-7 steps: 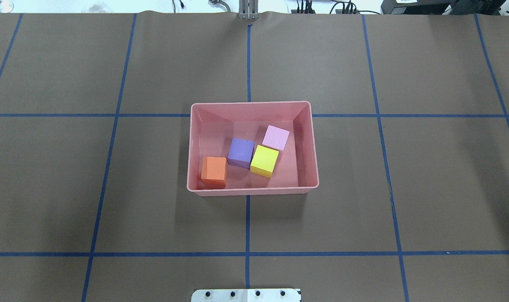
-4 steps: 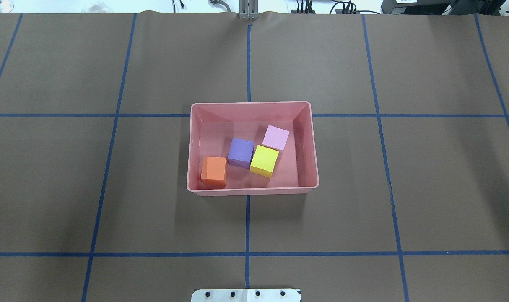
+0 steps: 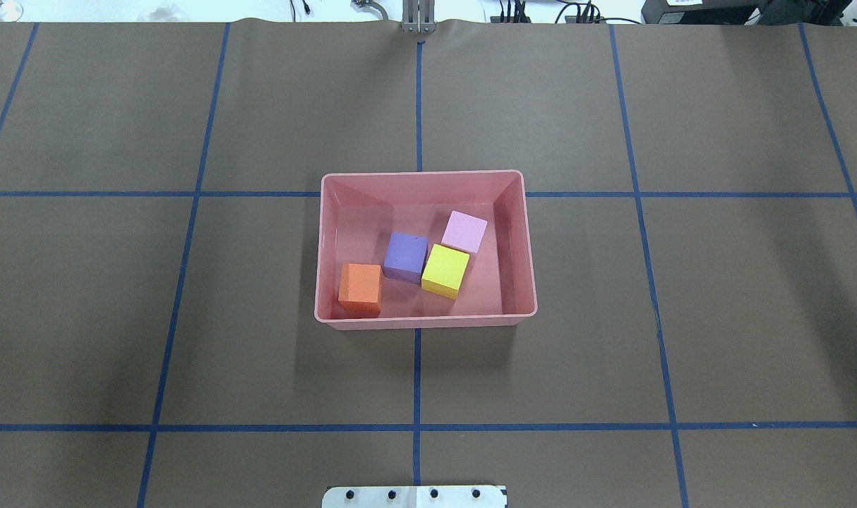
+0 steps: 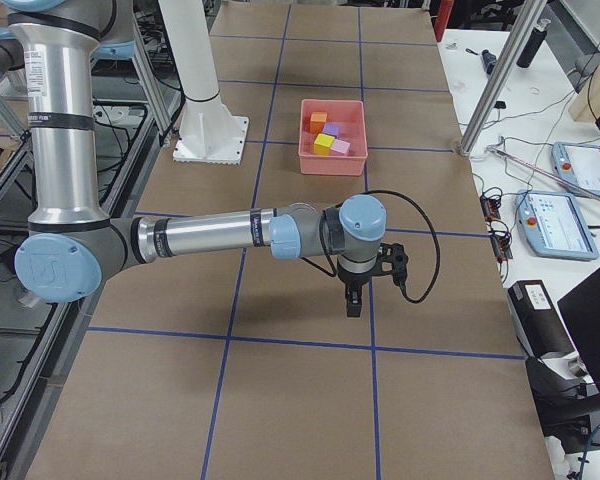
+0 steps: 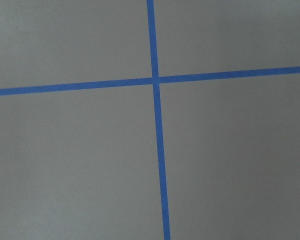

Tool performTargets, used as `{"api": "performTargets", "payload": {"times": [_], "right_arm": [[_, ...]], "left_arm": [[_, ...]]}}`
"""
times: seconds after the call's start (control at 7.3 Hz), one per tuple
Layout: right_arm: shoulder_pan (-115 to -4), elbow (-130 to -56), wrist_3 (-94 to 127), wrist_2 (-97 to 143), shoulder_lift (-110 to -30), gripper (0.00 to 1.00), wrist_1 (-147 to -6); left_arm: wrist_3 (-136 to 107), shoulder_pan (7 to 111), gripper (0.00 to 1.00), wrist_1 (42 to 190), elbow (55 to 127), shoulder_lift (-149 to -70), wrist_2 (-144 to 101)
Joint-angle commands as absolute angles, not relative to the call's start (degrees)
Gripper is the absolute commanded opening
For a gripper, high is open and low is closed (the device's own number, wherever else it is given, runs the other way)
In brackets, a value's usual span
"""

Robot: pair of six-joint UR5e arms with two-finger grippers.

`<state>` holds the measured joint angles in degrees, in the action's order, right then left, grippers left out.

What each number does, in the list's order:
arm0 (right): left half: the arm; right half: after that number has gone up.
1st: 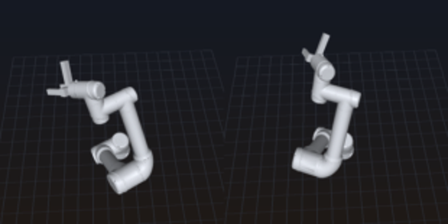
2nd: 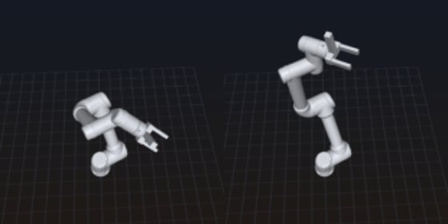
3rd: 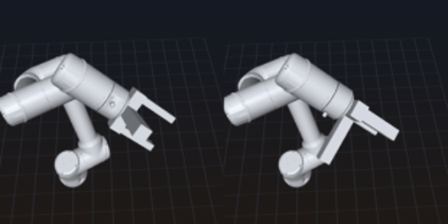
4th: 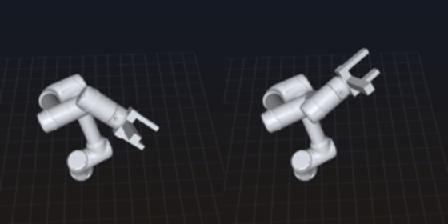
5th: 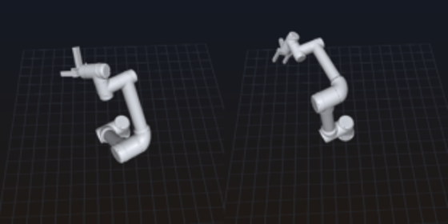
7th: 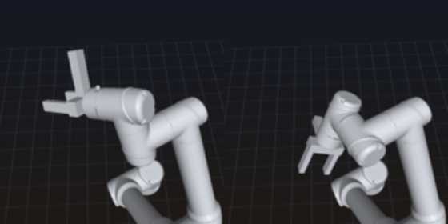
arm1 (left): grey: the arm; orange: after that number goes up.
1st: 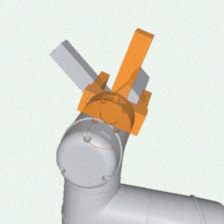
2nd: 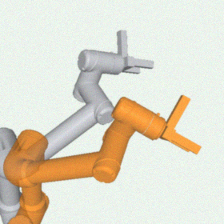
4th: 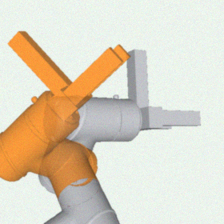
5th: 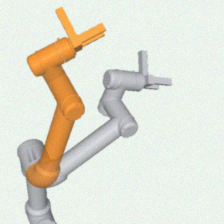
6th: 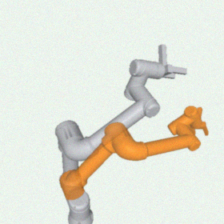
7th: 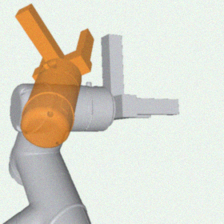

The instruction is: Place blocks into pink bin with both arms

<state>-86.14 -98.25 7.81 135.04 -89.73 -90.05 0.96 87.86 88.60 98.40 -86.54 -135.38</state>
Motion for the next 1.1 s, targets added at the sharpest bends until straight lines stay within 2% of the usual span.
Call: {"api": "performTargets", "payload": {"times": [0.0, 0.96], "right_arm": [[-86.13, -98.44, 8.09, 135.09, -89.56, 1.0, -90.09], [-85.52, -98.44, 8.09, 137.8, -89.21, 1.0, -89.39]], "left_arm": [[0.79, 87.89, 1.0, 88.68, 98.7, -86.13, -135.44], [0.88, 87.8, 1.0, 88.77, 97.21, -86.31, -135.62]]}}
